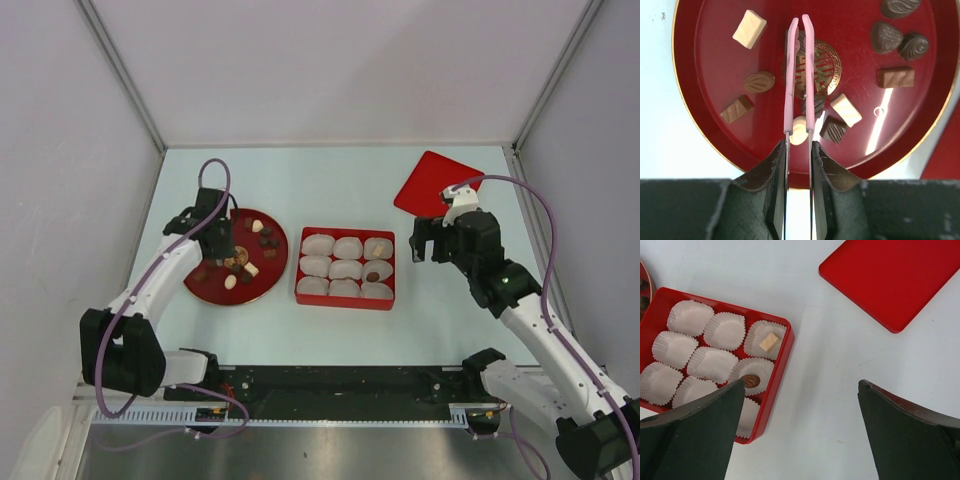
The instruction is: Pack the chocolate
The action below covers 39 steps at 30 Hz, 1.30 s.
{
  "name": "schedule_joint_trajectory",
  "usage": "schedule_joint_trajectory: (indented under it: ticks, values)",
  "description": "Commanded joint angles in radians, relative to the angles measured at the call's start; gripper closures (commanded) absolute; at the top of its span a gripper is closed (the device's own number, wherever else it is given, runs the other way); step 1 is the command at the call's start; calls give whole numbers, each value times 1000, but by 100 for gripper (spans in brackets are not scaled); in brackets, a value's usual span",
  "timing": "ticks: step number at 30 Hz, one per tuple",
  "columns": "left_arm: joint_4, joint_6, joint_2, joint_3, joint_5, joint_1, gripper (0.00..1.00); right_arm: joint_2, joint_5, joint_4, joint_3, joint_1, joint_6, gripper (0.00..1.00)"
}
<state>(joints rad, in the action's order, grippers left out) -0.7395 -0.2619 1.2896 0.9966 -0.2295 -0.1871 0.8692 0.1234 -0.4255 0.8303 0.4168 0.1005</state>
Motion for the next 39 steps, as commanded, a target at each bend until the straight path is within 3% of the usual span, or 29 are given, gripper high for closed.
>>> schedule_joint_trajectory:
  ticks: [1, 12, 30, 32, 39]
  values:
    - [61, 0, 36, 10, -2, 18, 72, -29, 25, 51, -10, 16, -13, 0]
    - [54, 10, 79, 25, -14, 31, 62, -59, 36, 77, -33, 22, -28, 0]
    - [89, 15, 143, -26, 19, 43, 61, -67, 35, 88, -42, 25, -36, 0]
    - [89, 13, 145, -26, 22, 44, 62, -68, 35, 90, -42, 25, -36, 0]
    - [49, 13, 93, 0, 36, 43, 85, -75, 38, 90, -49, 25, -38, 0]
